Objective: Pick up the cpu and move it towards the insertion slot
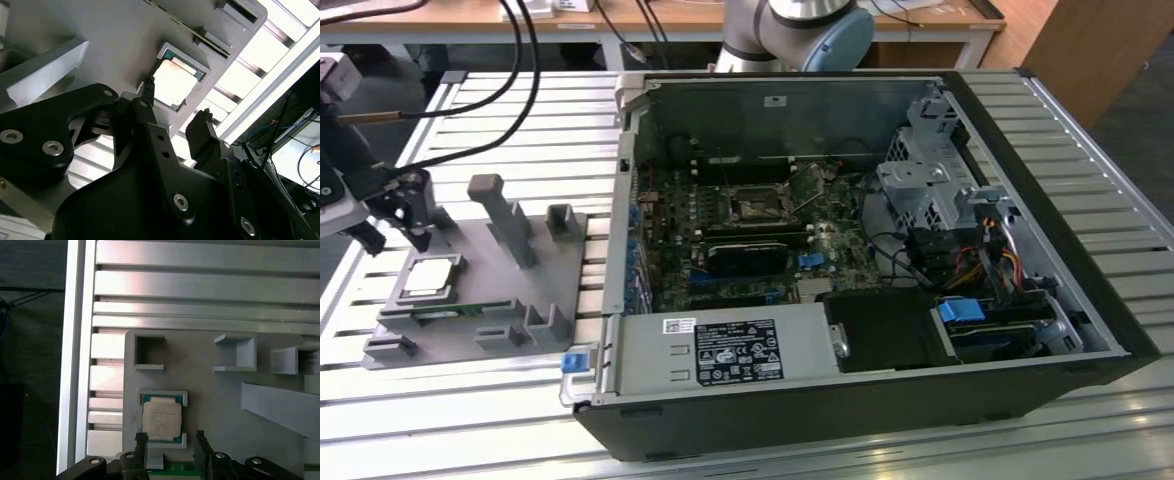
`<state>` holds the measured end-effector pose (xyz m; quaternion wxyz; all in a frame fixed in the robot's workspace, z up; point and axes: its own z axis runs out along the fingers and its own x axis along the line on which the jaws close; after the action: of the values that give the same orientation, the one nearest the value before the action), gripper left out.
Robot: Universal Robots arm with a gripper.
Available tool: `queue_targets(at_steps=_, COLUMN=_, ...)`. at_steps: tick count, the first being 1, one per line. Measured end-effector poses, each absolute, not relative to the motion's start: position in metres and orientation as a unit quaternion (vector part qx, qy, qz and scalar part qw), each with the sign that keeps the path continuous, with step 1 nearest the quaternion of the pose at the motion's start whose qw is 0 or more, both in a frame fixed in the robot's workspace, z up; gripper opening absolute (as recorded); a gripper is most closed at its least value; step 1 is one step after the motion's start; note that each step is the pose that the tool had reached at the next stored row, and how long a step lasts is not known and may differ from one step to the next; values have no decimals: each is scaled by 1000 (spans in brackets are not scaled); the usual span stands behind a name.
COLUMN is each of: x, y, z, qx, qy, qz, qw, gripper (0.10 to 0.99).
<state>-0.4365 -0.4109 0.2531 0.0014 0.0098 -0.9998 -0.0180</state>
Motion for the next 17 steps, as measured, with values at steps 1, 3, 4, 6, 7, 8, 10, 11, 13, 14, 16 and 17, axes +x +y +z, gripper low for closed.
queue_targets(at_steps=1, x=-437, y=-411, z=251, qx=10, qy=-1000, qz=-18, qw=1, gripper=525)
queue_targets(at_steps=3, x=-437, y=-411, z=249, qx=10, qy=-1000, qz=-18, qw=1, gripper=584)
queue_targets(at_steps=4, x=-437, y=-411, z=247, qx=10, qy=-1000, qz=-18, qw=1, gripper=639)
queue_targets(at_steps=6, x=-437, y=-411, z=244, qx=10, qy=-1000, qz=-18, qw=1, gripper=702)
queue_targets(at_steps=7, x=-437, y=-411, z=242, qx=10, qy=-1000, qz=-18, qw=1, gripper=702)
queue_targets(at_steps=8, x=-437, y=-411, z=240, qx=10, qy=-1000, qz=-18, qw=1, gripper=765)
queue_targets(at_steps=10, x=-438, y=-411, z=237, qx=10, qy=-1000, qz=-18, qw=1, gripper=765)
queue_targets(at_steps=11, x=-438, y=-411, z=235, qx=10, qy=-1000, qz=-18, qw=1, gripper=765)
queue_targets(at_steps=13, x=-438, y=-411, z=232, qx=10, qy=-1000, qz=-18, qw=1, gripper=765)
queue_targets(at_steps=14, x=-438, y=-411, z=231, qx=10, qy=-1000, qz=-18, qw=1, gripper=765)
queue_targets(at_steps=16, x=-438, y=-411, z=227, qx=10, qy=-1000, qz=-18, qw=1, gripper=765)
queue_targets(at_steps=17, x=-438, y=-411, z=226, qx=10, qy=-1000, qz=-18, qw=1, gripper=765)
